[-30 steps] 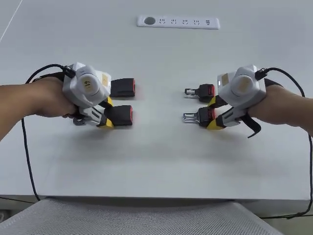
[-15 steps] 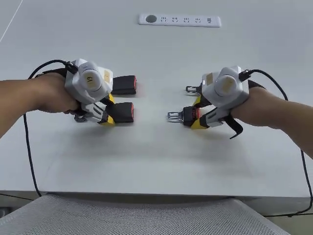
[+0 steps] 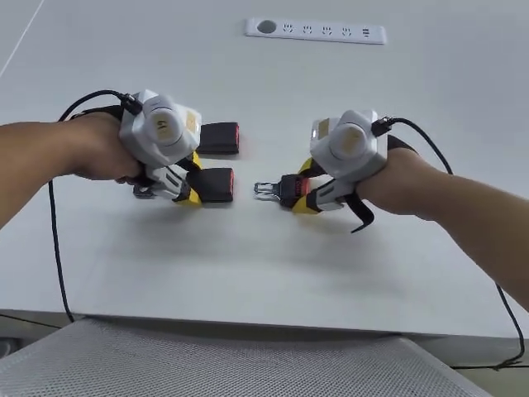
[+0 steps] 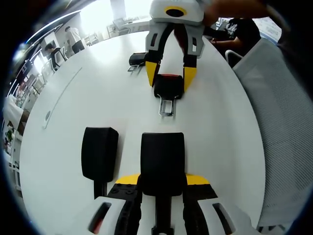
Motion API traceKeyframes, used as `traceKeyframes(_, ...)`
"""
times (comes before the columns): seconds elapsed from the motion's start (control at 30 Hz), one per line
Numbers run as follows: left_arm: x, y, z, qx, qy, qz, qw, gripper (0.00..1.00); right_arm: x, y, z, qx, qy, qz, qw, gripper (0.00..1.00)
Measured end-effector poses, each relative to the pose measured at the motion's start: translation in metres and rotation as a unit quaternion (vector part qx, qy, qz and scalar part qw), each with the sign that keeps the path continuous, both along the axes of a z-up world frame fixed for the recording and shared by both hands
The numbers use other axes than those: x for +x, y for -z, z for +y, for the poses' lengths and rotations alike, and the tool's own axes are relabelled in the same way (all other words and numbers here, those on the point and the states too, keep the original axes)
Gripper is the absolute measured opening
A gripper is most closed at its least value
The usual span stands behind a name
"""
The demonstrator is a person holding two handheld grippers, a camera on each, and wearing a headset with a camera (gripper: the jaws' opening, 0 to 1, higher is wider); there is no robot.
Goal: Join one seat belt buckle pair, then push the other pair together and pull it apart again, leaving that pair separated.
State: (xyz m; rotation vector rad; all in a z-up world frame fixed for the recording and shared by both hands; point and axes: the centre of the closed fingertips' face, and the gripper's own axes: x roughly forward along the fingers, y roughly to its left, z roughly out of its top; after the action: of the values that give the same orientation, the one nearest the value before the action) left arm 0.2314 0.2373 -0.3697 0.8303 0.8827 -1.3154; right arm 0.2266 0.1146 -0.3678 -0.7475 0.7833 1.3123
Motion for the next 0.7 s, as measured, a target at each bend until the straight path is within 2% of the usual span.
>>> traceKeyframes(0.5, 0.007, 0.006, 0.002, 0.001, 0.0, 0.0, 1.0, 0.33, 0.007, 0.001, 0.03, 0.001, -0.005, -0.001, 1.0, 0.35)
traceKeyframes(0.7, 0.005, 0.005, 0.001, 0.005, -0.002, 0.001, 1.0, 0.33, 0.006, -0.002, 0.032, -0.006, -0.026, -0.021, 0.9994, 0.35)
